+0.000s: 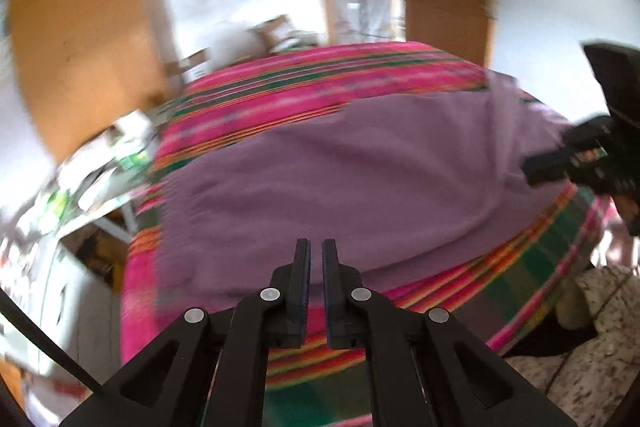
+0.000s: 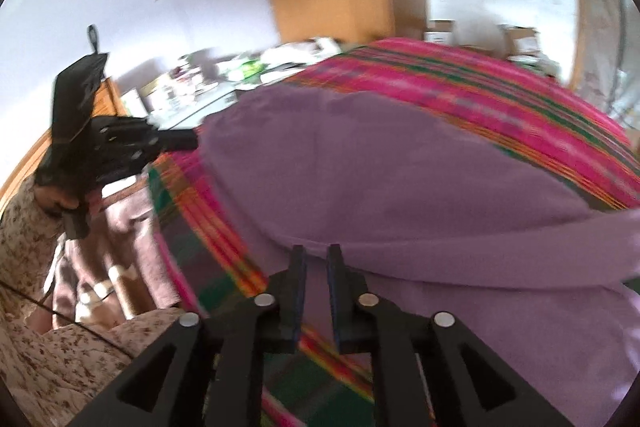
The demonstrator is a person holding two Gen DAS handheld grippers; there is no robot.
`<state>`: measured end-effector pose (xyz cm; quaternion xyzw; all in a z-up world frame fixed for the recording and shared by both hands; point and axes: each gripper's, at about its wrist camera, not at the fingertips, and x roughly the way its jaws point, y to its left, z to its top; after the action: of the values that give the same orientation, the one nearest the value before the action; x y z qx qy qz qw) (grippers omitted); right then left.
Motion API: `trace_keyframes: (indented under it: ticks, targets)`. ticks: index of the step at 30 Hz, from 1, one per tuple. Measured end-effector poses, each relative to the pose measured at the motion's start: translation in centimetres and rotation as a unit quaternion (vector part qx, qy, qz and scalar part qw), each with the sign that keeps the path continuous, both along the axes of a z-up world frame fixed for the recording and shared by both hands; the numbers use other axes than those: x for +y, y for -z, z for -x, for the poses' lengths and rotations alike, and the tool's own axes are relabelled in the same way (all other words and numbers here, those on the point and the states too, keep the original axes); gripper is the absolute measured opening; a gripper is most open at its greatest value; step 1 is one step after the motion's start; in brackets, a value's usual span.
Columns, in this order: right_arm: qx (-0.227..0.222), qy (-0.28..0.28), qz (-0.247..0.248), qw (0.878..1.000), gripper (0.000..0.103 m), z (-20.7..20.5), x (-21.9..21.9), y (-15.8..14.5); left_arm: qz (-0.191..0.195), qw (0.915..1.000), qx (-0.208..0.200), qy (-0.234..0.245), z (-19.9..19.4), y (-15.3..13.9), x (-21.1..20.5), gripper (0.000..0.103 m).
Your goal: Fold clothes
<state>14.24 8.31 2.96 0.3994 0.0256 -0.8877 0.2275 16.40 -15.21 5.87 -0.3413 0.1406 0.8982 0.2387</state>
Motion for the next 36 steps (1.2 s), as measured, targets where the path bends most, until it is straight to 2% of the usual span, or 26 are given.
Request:
trace_keyframes:
  ticks: [3, 5, 7, 13, 17, 19, 24, 28, 31, 34, 36]
  targets:
    - [0.001, 0.040, -0.023, 0.999, 0.034, 0.0, 2.8, -0.2, -0.006, 0.9985, -0.006, 0.054, 0.5, 0.2, 3.7, 0.015]
    - [0.003, 0.064, -0.042, 0.997, 0.035, 0.0, 4.5, -0.3, -0.010, 0.9958, -0.016, 0.090, 0.9, 0.4, 6.0, 0.018]
    - [0.003, 0.089, -0.051, 0.995, 0.036, 0.2, 6.3, -0.3, -0.005, 0.9915, -0.022, 0.128, 1.0, 0.6, 8.4, 0.027]
    - [-0.005, 0.154, -0.035, 0.987, 0.039, 1.2, 11.0, -0.2, -0.017, 0.9792, -0.043, 0.198, 1.2, 1.0, 13.5, 0.029]
    - [-0.001, 0.173, -0.040, 0.984, 0.039, 1.6, 12.6, -0.3, 0.005, 0.9734, -0.054, 0.223, 1.0, 1.6, 15.5, 0.029]
    - [-0.001, 0.177, -0.042, 0.983, 0.039, 2.0, 13.1, -0.4, 0.014, 0.9721, -0.057, 0.227, 0.8, 1.8, 16.1, 0.030]
    - [-0.002, 0.185, -0.043, 0.982, 0.039, 3.1, 14.4, -0.6, 0.019, 0.9770, -0.058, 0.204, 1.3, 2.1, 16.1, 0.030]
    - [-0.019, 0.165, -0.049, 0.985, 0.039, 5.1, 14.7, -0.7, 0.018, 0.9816, -0.059, 0.181, 1.7, 2.3, 15.4, 0.030]
    - [-0.035, 0.209, -0.037, 0.977, 0.039, 6.9, 16.2, -1.0, 0.019, 0.9840, -0.052, 0.169, 2.0, 2.1, 15.3, 0.030]
    - [-0.054, 0.241, -0.003, 0.969, 0.039, 8.6, 17.8, -1.2, 0.015, 0.9842, -0.052, 0.169, 2.0, 2.2, 15.3, 0.030]
    - [-0.065, 0.261, -0.004, 0.963, 0.039, 9.6, 18.5, -1.0, 0.022, 0.9832, -0.055, 0.173, 2.0, 2.5, 15.5, 0.030]
